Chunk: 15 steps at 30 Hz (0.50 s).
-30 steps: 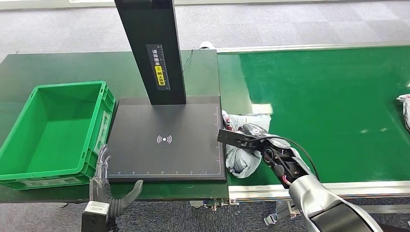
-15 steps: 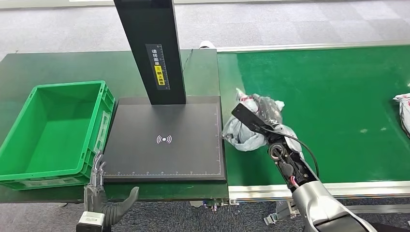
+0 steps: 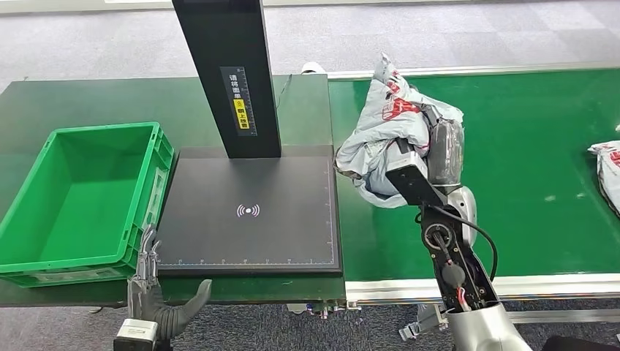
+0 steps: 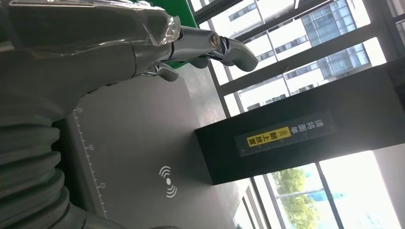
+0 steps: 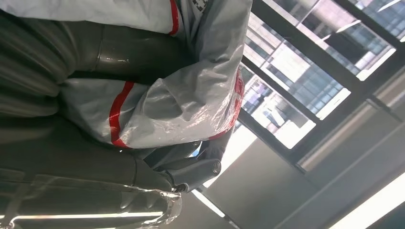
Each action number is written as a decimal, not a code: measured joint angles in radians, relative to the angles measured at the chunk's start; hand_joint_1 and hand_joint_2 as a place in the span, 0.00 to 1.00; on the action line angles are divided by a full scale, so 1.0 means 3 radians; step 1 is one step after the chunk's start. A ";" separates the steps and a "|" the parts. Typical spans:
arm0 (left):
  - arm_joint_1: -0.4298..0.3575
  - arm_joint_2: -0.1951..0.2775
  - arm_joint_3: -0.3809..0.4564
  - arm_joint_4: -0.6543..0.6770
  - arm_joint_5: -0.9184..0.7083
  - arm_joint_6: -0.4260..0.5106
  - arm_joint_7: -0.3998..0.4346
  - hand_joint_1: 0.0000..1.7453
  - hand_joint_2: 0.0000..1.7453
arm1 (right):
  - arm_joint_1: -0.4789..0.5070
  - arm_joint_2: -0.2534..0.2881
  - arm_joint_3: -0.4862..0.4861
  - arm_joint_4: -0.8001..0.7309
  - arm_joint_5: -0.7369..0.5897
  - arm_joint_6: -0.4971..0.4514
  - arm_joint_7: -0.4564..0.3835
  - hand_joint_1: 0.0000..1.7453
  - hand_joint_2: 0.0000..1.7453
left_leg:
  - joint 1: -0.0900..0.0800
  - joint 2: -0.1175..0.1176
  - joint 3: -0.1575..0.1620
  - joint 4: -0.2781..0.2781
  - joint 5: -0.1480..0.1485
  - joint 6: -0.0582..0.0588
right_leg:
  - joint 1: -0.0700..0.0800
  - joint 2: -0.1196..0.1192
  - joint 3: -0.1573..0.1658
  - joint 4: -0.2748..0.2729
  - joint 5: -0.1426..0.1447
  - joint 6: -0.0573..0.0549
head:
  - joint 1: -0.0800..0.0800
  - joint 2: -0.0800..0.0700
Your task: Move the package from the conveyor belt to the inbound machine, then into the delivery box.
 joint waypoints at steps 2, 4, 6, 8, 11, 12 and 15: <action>-0.0030 -0.0001 -0.0004 0.0001 -0.0001 -0.0025 -0.0005 0.00 1.00 | 0.0036 0.0008 0.0057 -0.0051 0.0118 0.0105 -0.0023 1.00 1.00 | 0.0000 0.0003 0.0001 0.0000 0.0000 0.0000 | 0.0001 0.0001 0.0000 0.0000 0.0000 0.0000 | 0.0000 0.0000; -0.0060 -0.0001 -0.0010 0.0008 -0.0002 -0.0050 -0.0019 0.00 1.00 | 0.0067 0.0009 0.0189 -0.0043 0.0302 0.0321 -0.0029 1.00 1.00 | 0.0001 0.0005 0.0001 -0.0001 0.0000 0.0000 | 0.0001 0.0001 0.0000 0.0000 0.0000 0.0000 | 0.0000 0.0000; -0.0089 0.0000 -0.0017 0.0020 -0.0003 -0.0069 -0.0040 0.00 1.00 | 0.0087 0.0010 0.0393 0.0010 0.0447 0.0605 -0.0050 1.00 1.00 | 0.0001 0.0005 0.0001 -0.0001 0.0000 0.0000 | 0.0001 0.0001 0.0000 0.0000 0.0000 0.0000 | 0.0000 0.0000; -0.0115 0.0000 -0.0023 0.0035 -0.0002 -0.0075 -0.0054 0.00 1.00 | 0.0094 0.0016 0.0622 0.0102 0.0486 0.0854 -0.0075 1.00 1.00 | 0.0001 0.0003 0.0000 -0.0001 0.0000 0.0000 | 0.0002 0.0001 0.0000 0.0000 0.0000 0.0000 | 0.0000 0.0000; -0.0132 0.0000 -0.0024 0.0048 -0.0002 -0.0077 -0.0057 0.00 1.00 | 0.0107 0.0032 0.0891 0.0222 0.0480 0.0993 -0.0089 1.00 1.00 | 0.0001 -0.0001 -0.0001 -0.0001 0.0000 0.0000 | 0.0002 -0.0001 -0.0001 0.0000 0.0000 0.0000 | 0.0000 0.0000; -0.0135 0.0001 -0.0024 0.0049 -0.0002 -0.0077 -0.0057 0.00 1.00 | 0.0110 0.0036 0.0945 0.0246 0.0476 0.1001 -0.0092 1.00 1.00 | 0.0001 -0.0002 -0.0002 -0.0001 0.0000 0.0000 | 0.0002 -0.0001 -0.0001 0.0000 0.0000 0.0000 | 0.0000 0.0000; -0.0143 0.0003 -0.0024 0.0050 -0.0002 -0.0077 -0.0057 0.00 1.00 | 0.0108 0.0041 0.1042 0.0291 0.0465 0.1006 -0.0096 1.00 1.00 | 0.0000 -0.0002 -0.0003 -0.0001 0.0000 0.0000 | 0.0001 -0.0001 0.0000 0.0000 0.0000 0.0000 | 0.0001 0.0000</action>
